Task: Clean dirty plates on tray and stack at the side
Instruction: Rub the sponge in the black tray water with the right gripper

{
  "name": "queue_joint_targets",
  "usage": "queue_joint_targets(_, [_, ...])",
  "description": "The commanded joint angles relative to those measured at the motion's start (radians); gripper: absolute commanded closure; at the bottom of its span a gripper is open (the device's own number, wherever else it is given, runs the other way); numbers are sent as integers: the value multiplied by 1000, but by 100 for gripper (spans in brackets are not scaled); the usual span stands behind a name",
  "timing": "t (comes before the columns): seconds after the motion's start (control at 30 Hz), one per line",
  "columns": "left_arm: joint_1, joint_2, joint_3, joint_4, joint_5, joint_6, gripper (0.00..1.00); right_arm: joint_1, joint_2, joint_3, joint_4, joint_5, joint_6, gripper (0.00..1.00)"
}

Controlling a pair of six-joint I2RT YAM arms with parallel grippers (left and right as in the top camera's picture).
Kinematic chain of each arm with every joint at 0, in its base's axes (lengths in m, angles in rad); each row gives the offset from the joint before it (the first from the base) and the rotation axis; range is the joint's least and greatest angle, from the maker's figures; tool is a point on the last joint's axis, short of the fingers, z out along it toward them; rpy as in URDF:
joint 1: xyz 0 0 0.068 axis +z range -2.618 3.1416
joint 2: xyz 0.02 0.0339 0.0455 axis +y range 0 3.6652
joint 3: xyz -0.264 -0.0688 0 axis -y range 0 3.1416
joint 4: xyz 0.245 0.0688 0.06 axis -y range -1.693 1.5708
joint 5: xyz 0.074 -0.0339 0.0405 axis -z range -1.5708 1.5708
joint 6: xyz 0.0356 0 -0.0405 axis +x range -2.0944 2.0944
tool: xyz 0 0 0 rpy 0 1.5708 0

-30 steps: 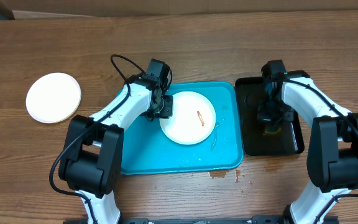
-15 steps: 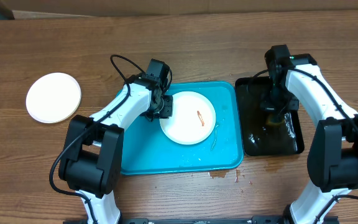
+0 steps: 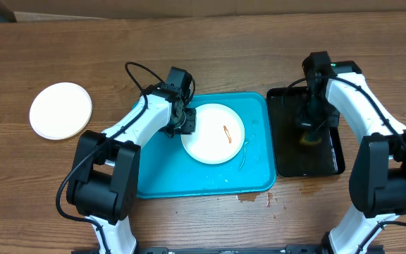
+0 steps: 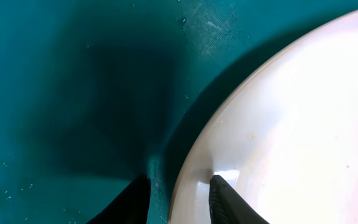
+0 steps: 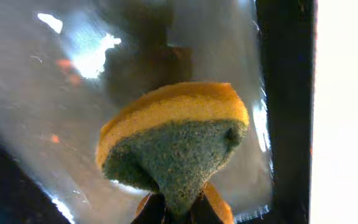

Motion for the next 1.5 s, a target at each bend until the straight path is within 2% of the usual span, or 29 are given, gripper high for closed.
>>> queue_joint_targets(0.0, [-6, -2, -3, 0, 11, -3, 66, -11, -27, 18, 26, -12, 84, 96])
queue_joint_targets(0.07, [-6, -2, -3, 1, 11, -3, 66, -3, -27, 18, 38, -98, -91, 96])
queue_joint_targets(0.1, [-6, -2, -3, 1, 11, -3, 65, -2, -27, 19, 30, -64, -102, 96])
queue_joint_targets(0.2, [-6, -2, -3, 1, 11, -3, 61, -6, -27, 19, 24, 11, 28, 96])
queue_joint_targets(0.27, [-6, -2, -3, 1, 11, -3, 60, -2, -27, 19, 34, -50, 4, 96])
queue_joint_targets(0.37, [-6, -2, -3, 2, 11, -3, 60, 19, -27, 23, 34, -31, -43, 96])
queue_joint_targets(0.47, [-6, -2, -3, 8, 11, -3, 68, 36, -27, 63, 11, -52, -39, 96])
queue_joint_targets(0.63, [-6, -2, -3, 15, 11, -3, 96, 101, -27, 162, -47, -90, -39, 96])
queue_joint_targets(0.87, [-6, -2, -3, 14, 11, -3, 96, 295, -27, 194, -13, -90, -39, 96])
queue_joint_targets(1.03, [-7, -2, -3, 13, 11, -3, 95, 425, -18, 193, 92, -65, -39, 96])
queue_joint_targets(1.2, [-6, -2, -3, 12, 11, -3, 94, 484, 39, 192, 153, -58, -40, 96])
queue_joint_targets(1.47, [-6, -2, -3, 12, 11, -3, 93, 497, 144, 187, 203, 22, -73, 96])
